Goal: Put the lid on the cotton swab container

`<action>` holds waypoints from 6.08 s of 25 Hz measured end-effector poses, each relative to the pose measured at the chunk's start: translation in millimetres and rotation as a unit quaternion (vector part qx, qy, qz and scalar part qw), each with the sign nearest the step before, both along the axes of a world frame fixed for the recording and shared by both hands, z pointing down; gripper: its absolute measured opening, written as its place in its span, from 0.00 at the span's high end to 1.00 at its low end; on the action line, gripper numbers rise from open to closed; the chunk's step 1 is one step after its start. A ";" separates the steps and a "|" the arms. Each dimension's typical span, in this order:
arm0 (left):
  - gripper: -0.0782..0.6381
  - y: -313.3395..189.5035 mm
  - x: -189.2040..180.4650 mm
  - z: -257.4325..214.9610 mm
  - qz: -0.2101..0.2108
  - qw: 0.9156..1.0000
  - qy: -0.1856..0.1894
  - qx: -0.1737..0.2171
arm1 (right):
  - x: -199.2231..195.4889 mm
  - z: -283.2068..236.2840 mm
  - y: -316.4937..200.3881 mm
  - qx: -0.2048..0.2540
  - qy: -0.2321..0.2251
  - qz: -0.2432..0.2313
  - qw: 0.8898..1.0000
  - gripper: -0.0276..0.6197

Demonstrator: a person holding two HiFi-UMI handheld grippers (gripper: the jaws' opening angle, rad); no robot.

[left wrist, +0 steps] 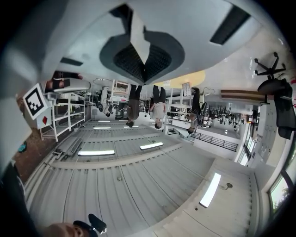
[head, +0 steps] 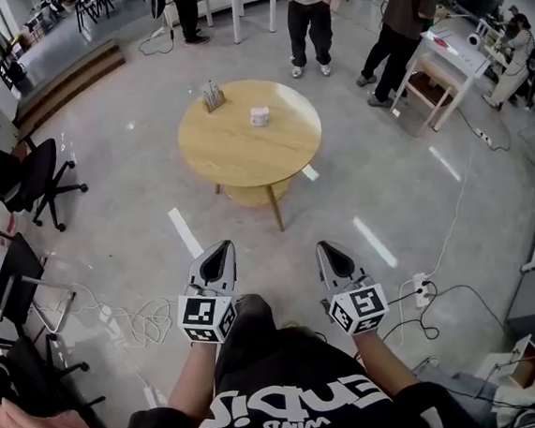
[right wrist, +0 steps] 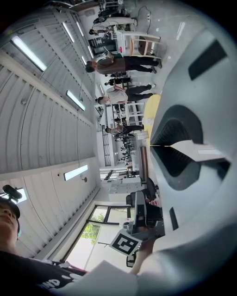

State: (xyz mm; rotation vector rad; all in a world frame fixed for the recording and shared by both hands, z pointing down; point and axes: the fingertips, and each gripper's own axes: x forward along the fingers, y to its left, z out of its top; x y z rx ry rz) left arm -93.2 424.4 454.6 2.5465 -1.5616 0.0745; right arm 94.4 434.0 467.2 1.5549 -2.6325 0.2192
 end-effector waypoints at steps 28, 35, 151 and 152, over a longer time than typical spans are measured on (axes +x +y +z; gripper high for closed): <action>0.88 -217.7 7.6 9.8 0.012 1.000 0.016 -0.011 | 1.2 17.6 -206.8 -0.026 -0.046 -0.019 0.998 0.95; 0.88 -290.6 -9.2 -0.8 0.025 1.000 0.011 -0.016 | -18.5 9.1 -275.6 -0.033 -0.058 -0.024 0.998 0.95; 0.88 -538.4 -13.9 14.9 -0.059 0.995 -0.008 -0.083 | -98.1 243.5 -606.6 -0.199 0.093 -0.315 0.923 0.57; 0.88 -538.5 -15.1 15.3 -0.060 0.995 -0.008 -0.082 | -99.1 243.9 -606.7 -0.200 0.093 -0.315 0.923 0.57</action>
